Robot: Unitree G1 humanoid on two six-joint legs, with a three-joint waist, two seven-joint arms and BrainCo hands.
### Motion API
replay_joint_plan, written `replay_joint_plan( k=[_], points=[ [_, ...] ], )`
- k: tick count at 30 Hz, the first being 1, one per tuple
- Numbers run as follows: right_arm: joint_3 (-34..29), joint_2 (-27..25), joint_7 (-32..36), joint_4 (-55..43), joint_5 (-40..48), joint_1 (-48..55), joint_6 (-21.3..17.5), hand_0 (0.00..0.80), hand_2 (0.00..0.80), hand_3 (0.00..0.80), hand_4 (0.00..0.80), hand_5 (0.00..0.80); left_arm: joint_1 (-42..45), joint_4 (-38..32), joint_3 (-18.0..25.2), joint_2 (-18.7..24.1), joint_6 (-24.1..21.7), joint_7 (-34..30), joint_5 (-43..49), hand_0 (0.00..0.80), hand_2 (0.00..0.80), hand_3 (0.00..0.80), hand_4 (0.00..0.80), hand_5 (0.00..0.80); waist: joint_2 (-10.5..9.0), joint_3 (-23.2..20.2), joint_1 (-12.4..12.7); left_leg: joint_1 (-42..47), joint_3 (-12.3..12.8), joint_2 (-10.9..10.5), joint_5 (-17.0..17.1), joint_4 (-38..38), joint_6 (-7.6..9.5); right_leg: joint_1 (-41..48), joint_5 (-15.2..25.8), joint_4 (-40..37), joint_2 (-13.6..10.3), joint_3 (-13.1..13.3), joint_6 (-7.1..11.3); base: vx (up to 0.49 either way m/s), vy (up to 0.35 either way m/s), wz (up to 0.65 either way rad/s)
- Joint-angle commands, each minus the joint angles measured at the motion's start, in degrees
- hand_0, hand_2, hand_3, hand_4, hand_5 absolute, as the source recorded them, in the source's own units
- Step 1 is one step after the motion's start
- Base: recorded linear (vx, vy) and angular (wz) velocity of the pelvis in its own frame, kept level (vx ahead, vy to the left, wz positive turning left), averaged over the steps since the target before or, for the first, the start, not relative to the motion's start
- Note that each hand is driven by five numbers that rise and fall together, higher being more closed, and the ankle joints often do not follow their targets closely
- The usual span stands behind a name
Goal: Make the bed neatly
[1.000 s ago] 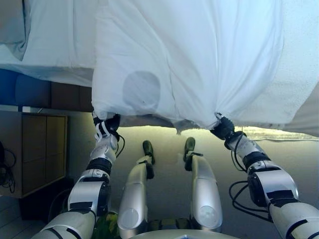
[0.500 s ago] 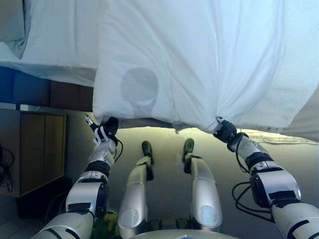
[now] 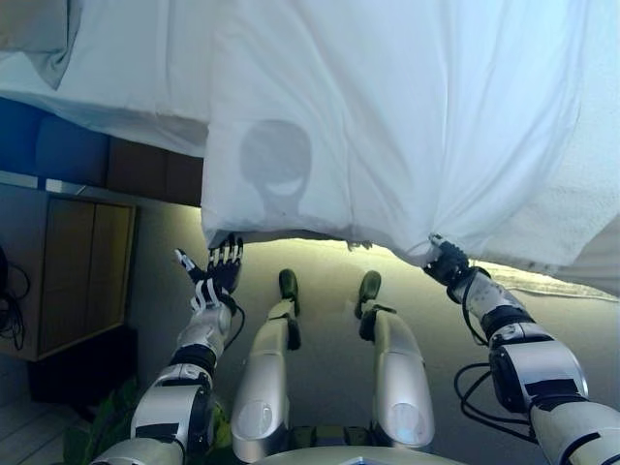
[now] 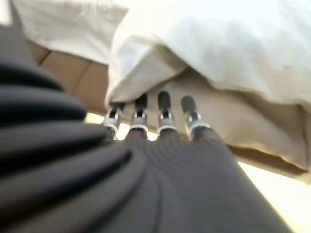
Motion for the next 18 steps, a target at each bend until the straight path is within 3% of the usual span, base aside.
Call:
replay_joint_plan(
  k=[1, 11, 18],
  points=[
    [1.59, 4.18, -0.75, 2.24, -0.77, 6.17, 4.23, 0.0, 0.0, 0.0, 0.0, 0.0, 2.95, -2.32, -1.67, 0.81, -0.91, -5.28, 0.9, 0.0, 0.0, 0.0, 0.0, 0.0, -1.38, -0.13, 2.97, -2.3, 1.42, -0.71, -5.82, 7.89, -0.22, 0.7, 9.55, -10.05, -4.47, 4.31, 7.09, 0.011, -0.081, 0.1],
    [1.87, 5.33, 0.55, 4.78, 0.17, 5.79, 12.02, 0.0, 0.0, 0.0, 0.0, 0.0, 3.72, -2.68, -2.3, 0.64, -0.4, -10.41, 2.54, 0.0, 0.0, 0.0, 0.0, 0.0, -1.32, -0.13, 3.75, 1.33, 1.11, -0.42, -5.64, 6.52, -0.55, 4.32, 9.75, -11.09, -4.86, 3.93, 7.38, 0.016, -0.036, 0.05],
    [2.03, 6.78, 2.02, 3.99, -2.11, 8.37, 13.76, 0.0, 0.0, 0.0, 0.0, 0.0, 4.69, -4.86, -3.4, 0.26, -0.3, -16.14, 6.27, 0.0, 0.0, 0.0, 0.0, 0.0, -1.81, -0.35, 3.28, 5.17, 1.6, -0.08, -5.66, 4.83, -0.78, 7.72, 10.15, -12.82, -4.76, 4.25, 7.46, 0.018, 0.002, -0.01]
  ],
)
